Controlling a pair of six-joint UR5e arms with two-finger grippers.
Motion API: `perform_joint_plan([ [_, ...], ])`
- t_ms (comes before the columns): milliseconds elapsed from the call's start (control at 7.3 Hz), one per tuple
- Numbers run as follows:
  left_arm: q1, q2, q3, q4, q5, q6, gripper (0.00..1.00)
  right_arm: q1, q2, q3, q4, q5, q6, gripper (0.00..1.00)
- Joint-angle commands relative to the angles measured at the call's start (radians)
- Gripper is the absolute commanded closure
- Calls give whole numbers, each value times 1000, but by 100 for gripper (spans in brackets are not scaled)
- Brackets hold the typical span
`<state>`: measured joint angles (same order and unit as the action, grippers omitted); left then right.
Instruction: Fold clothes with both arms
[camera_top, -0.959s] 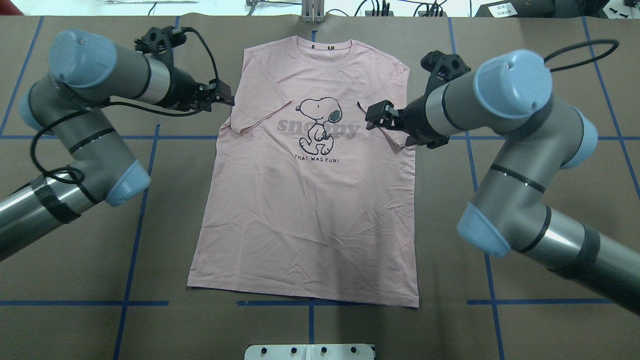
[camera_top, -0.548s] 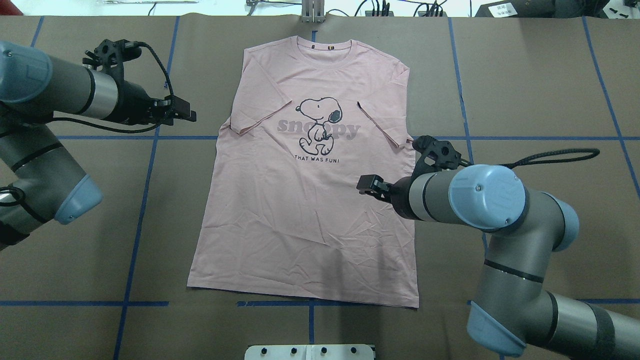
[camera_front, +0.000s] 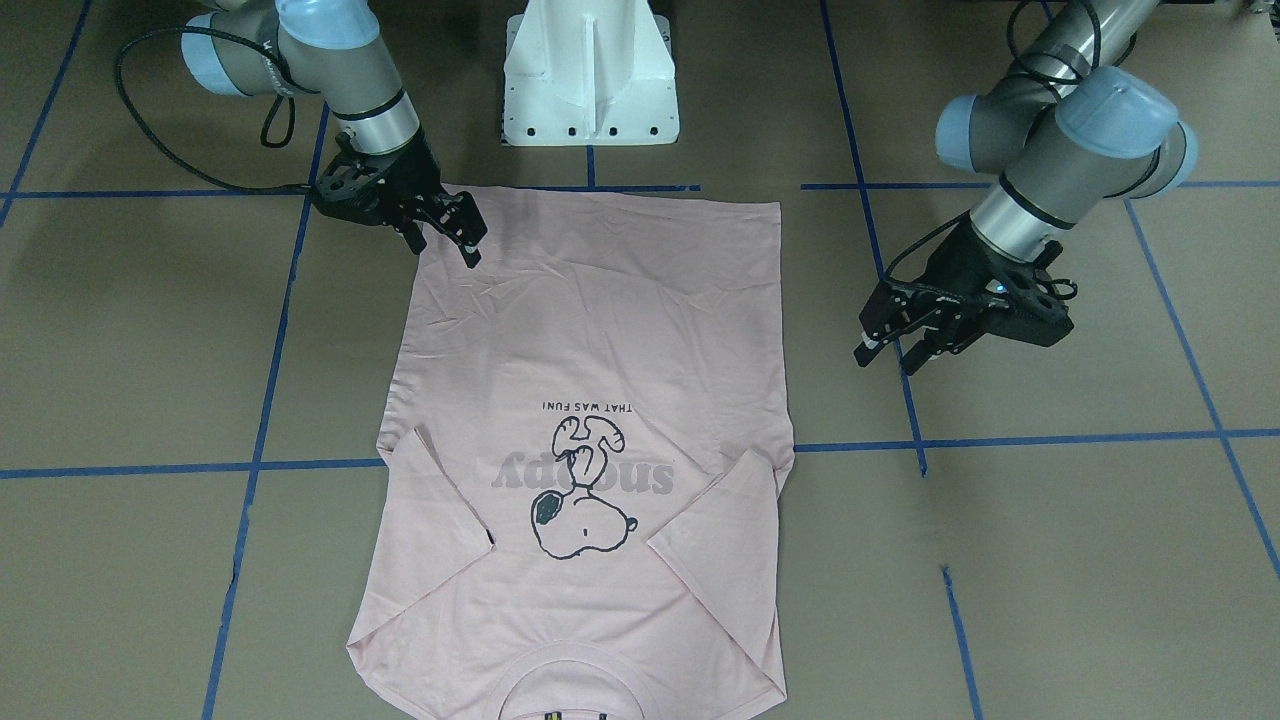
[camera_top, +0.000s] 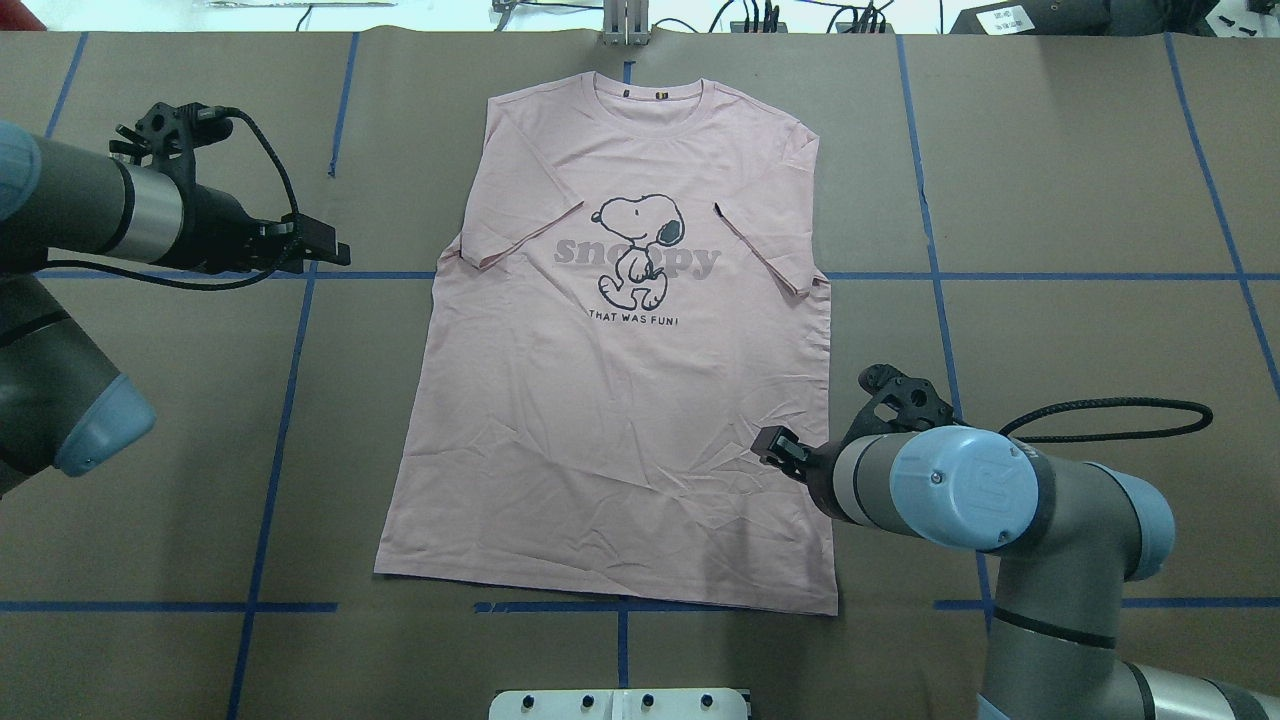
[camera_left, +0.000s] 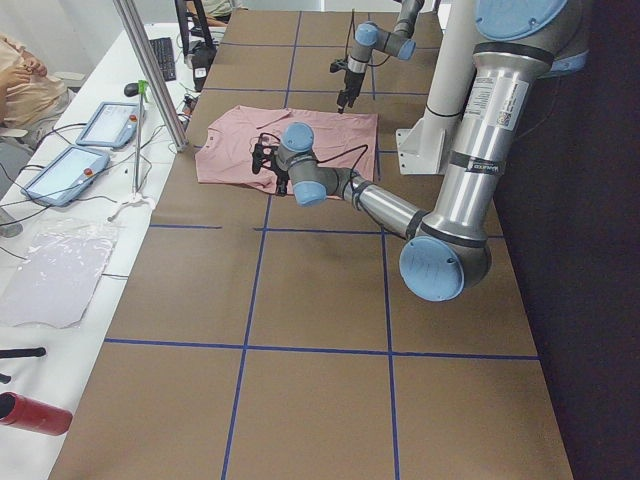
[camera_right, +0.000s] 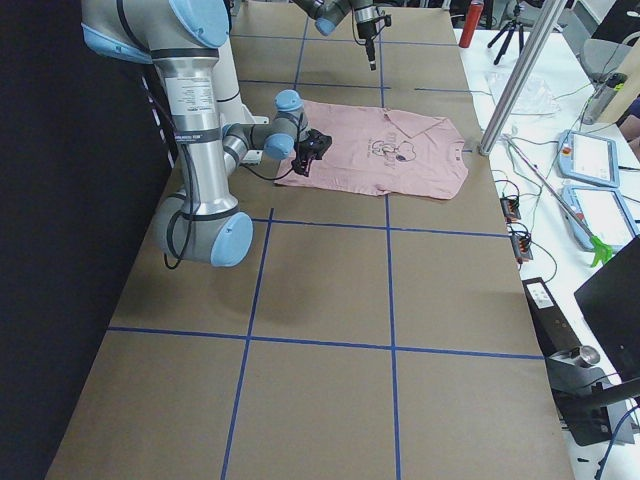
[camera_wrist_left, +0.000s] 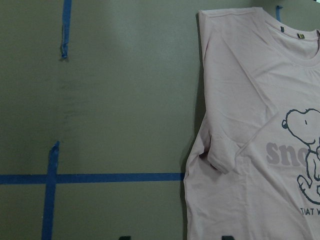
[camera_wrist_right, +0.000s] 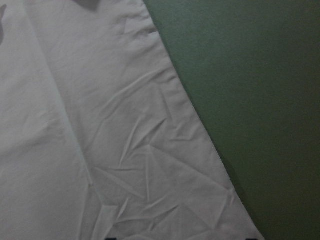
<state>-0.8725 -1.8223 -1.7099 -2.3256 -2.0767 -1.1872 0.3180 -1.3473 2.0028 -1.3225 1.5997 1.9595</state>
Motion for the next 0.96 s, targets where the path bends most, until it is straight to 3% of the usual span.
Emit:
perform_joint_plan([
  [0,0,12,-16,0,-2,0,32,-81,-7,120,-174,-58,132,12],
  [137,0,29,-42,0,0,-11,28,-147,-10,131,-196,-120,192,12],
  [411,0,180,-164,0,0,-11,27,-268,-18,122,-196,-242,274,14],
  [822,9,167,-163,-1,3,-42,24,-270,-26,90,-198,-248,280,16],
])
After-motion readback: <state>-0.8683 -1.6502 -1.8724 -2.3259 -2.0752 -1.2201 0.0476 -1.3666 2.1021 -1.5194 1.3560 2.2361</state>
